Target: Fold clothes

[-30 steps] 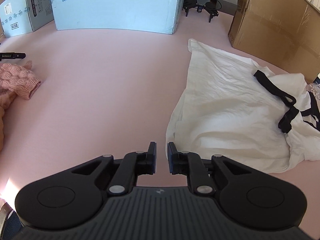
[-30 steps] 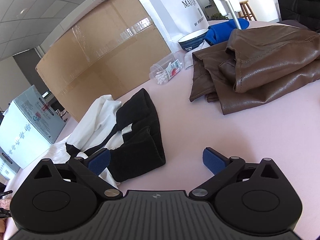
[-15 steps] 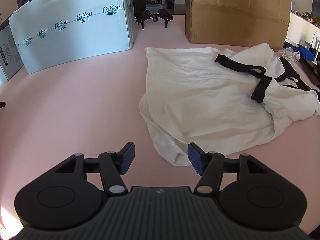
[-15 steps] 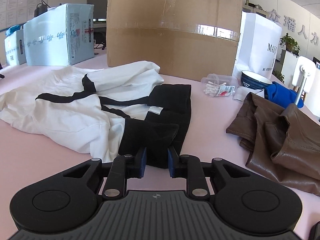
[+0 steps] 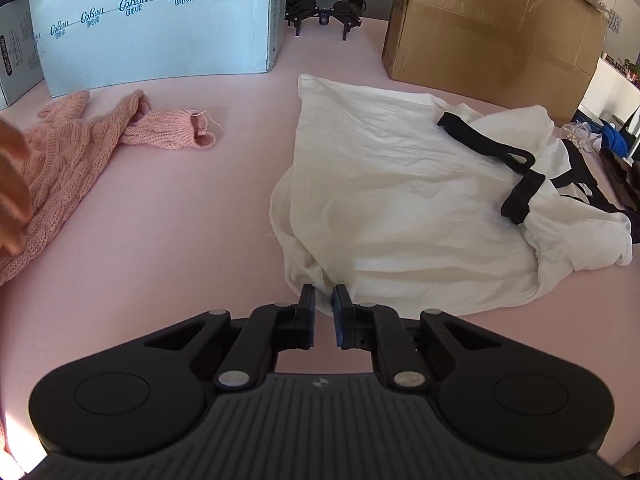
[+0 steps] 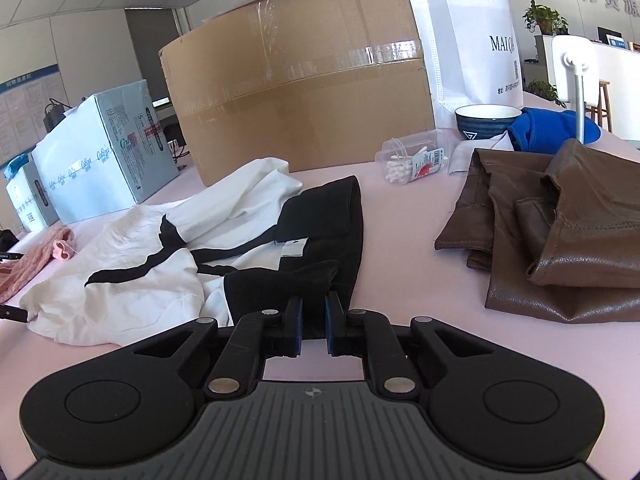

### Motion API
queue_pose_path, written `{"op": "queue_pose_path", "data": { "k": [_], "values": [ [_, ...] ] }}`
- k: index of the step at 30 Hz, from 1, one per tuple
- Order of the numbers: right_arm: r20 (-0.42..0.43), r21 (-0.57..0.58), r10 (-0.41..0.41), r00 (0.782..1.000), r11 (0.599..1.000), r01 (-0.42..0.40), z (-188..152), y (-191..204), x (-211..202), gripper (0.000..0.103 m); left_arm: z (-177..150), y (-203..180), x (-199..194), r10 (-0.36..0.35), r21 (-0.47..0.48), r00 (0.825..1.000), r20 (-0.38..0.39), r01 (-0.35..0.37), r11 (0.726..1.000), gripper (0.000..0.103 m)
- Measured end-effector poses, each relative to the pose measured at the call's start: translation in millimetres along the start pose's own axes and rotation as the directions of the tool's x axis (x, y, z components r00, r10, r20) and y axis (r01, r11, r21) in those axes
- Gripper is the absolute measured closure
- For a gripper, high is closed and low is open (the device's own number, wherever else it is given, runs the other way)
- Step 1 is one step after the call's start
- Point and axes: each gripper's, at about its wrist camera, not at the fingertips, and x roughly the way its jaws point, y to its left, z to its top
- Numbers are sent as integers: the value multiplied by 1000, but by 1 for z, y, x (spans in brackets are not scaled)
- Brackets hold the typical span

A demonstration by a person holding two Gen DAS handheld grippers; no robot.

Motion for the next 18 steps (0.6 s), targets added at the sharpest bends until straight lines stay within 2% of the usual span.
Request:
{"op": "queue_pose_path", "data": {
  "k": [3,9,12,13,14,15,16,17,18],
  "values": [
    [2,10,-1,1000,1000,1,2,-1,-1,94,6,13,-6,36,-50,999,23,-35,998,100],
    [-10,32,-12,1000,999,12,2,-6,0,94,3,41,-3,135,-132,991,5,-133,982,100],
    [-30,24,-36,999,999,37,1,-5,-1,90,-3,41,-4,187,-83,982,6,-186,979,99],
    [-23,40,-30,999,999,31,2,-5,-8,77,-6,35,-8,178,-32,984,12,-178,984,91],
    [-15,55,-25,1000,998,26,2,-5,-14,65,-10,28,-11,149,21,989,14,-149,989,72],
    [-6,70,-18,1000,997,19,2,-5,-20,48,-13,22,-15,119,51,993,18,-120,991,58],
    [12,87,-1,1000,996,0,2,-5,-28,43,-16,12,-19,64,82,997,31,-66,994,27],
    [25,118,32,999,992,-35,1,-4,-37,41,-18,7,-23,15,90,999,50,-19,996,16],
    [23,160,74,997,984,-77,2,-5,-43,33,-18,3,-24,-23,92,998,63,17,996,16]
  ]
}}
